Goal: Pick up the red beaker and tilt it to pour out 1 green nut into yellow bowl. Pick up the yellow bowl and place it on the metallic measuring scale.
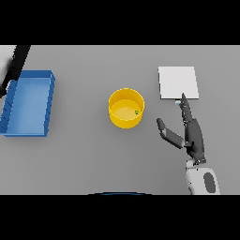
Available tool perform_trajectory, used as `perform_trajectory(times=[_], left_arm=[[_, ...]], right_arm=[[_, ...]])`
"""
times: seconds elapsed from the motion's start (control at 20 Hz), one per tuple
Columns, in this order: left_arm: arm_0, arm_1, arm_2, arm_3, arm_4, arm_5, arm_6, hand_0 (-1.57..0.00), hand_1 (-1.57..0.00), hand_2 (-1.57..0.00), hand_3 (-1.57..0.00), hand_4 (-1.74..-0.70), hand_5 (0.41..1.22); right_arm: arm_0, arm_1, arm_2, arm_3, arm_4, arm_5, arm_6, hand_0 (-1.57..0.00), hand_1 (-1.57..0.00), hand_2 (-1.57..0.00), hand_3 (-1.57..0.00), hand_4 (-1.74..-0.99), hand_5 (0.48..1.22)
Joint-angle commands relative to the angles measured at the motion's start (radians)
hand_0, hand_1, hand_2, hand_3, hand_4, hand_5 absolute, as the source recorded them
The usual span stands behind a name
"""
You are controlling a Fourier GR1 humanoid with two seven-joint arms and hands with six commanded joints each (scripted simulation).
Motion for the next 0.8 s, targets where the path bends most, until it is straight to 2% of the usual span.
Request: perform_trajectory(times=[0.0,0.1,0.2,0.25,0.35,0.6,0.75], left_arm=[[0.02,0.028,0.043,0.007,0.056,0.024,-0.017,-1.57,-1.57,-1.56,-1.38,-1.73,1.221],[0.075,0.067,0.106,0.017,0.155,0.062,0.003,-1.57,-1.57,-1.56,-1.41,-1.74,1.221],[0.136,0.112,0.166,0.002,0.252,0.112,0.006,-1.57,-1.57,-1.57,-1.43,-1.74,1.221],[0.171,0.126,0.183,-0.007,0.288,0.143,0.049,-1.57,-1.57,-1.57,-1.41,-1.74,1.221],[0.263,0.164,0.236,-0.059,0.388,0.219,0.092,-1.57,-1.57,-1.57,-1.43,-1.74,1.221],[0.535,0.232,0.273,-0.321,0.558,0.368,0.276,-1.57,-1.57,-1.57,-1.46,-1.74,1.221],[0.723,0.296,0.265,-0.555,0.628,0.453,0.381,-1.57,-1.57,-1.57,-1.45,-1.74,1.221]], right_arm=[[0.006,-0.003,0.002,0.005,0.004,0.001,-0.014,0.0,0.0,0.0,0.0,-1.222,0.59],[0.012,-0.012,-0.005,0.006,-0.002,0.004,-0.034,0.0,0.0,0.0,0.0,-1.22,0.587],[-0.007,-0.011,-0.001,0.015,0.008,-0.001,-0.028,0.0,0.0,0.0,0.0,-1.226,0.587],[-0.007,-0.017,0.001,0.018,0.016,-0.001,-0.029,0.0,0.0,0.0,0.0,-1.223,0.591],[0.002,-0.023,0.004,0.014,0.016,0.006,-0.038,0.0,0.0,0.0,0.0,-1.217,0.599],[0.005,-0.037,0.021,0.006,0.043,0.011,-0.023,0.0,0.0,0.0,0.0,-1.212,0.641],[0.002,-0.039,0.023,0.016,0.054,0.008,-0.007,0.0,0.0,0.0,0.0,-1.206,0.657]])
